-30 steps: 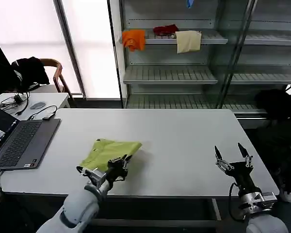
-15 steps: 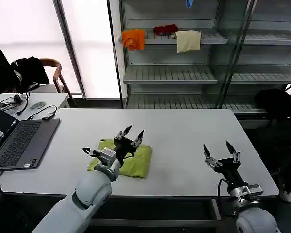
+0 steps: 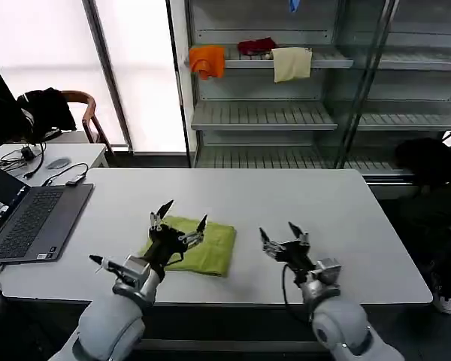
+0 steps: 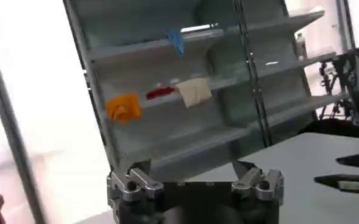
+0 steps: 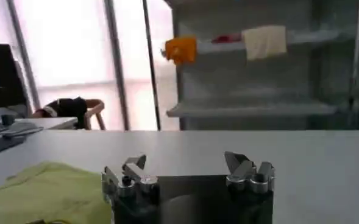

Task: Fold and organize the clothes.

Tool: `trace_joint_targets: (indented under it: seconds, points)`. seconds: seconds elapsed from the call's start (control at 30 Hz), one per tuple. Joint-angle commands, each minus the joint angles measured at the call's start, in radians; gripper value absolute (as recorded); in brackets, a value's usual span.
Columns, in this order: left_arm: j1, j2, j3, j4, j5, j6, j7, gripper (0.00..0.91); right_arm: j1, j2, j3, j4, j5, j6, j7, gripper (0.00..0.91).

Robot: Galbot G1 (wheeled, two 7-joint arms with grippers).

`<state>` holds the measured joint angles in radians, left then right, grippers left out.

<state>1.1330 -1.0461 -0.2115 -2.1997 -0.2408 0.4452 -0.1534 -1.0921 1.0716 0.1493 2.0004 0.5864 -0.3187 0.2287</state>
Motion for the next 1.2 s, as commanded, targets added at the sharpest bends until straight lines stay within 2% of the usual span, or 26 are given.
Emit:
trace_joint_targets:
  seconds: [0.03,0.17,0.43,0.47,0.5,0.6,0.73,0.77,0.8,0.83,0.87,0.9,1.2]
  points:
    - [0.256,-0.042,-0.118,-0.107,0.105,-0.014,0.064,0.907,0.188,0.090,-0.330,-0.050,0.139,-0.250,0.133,0.907]
    - [0.267,-0.057,-0.102,-0.112,0.109,-0.013,0.065,0.907,0.187,0.103,-0.315,-0.084,0.182,-0.258,0.155,0.907]
    - [0.269,-0.069,-0.095,-0.101,0.125,-0.002,0.070,0.907,0.162,0.113,-0.267,-0.112,0.177,-0.235,0.135,0.907]
    - [0.268,-0.070,-0.094,-0.100,0.124,-0.001,0.070,0.907,0.163,0.119,-0.263,-0.121,0.177,-0.229,0.134,0.856]
    - [0.267,-0.071,-0.093,-0.100,0.124,0.002,0.071,0.907,0.163,0.126,-0.256,-0.129,0.177,-0.220,0.132,0.705]
    - [0.269,-0.074,-0.092,-0.096,0.124,0.004,0.072,0.907,0.163,0.143,-0.238,-0.148,0.174,-0.199,0.121,0.544]
    - [0.273,-0.079,-0.093,-0.089,0.124,0.015,0.072,0.907,0.166,0.154,-0.227,-0.173,0.170,-0.176,0.108,0.474]
    - [0.273,-0.081,-0.092,-0.088,0.124,0.015,0.072,0.907,0.167,0.155,-0.227,-0.176,0.171,-0.173,0.108,0.373]
    - [0.272,-0.084,-0.091,-0.088,0.124,0.016,0.073,0.907,0.168,0.158,-0.226,-0.183,0.170,-0.162,0.106,0.171]
    - [0.270,-0.087,-0.089,-0.089,0.124,0.018,0.073,0.907,0.168,0.160,-0.226,-0.187,0.170,-0.158,0.104,0.171]
    - [0.269,-0.088,-0.087,-0.090,0.124,0.020,0.073,0.907,0.169,0.165,-0.226,-0.191,0.168,-0.151,0.104,0.050]
    - [0.268,-0.090,-0.085,-0.090,0.125,0.021,0.074,0.907,0.170,0.169,-0.227,-0.193,0.169,-0.148,0.104,0.000]
    - [0.273,-0.097,-0.078,-0.098,0.122,0.024,0.081,0.907,0.193,0.185,-0.235,-0.215,0.165,-0.141,0.101,0.000]
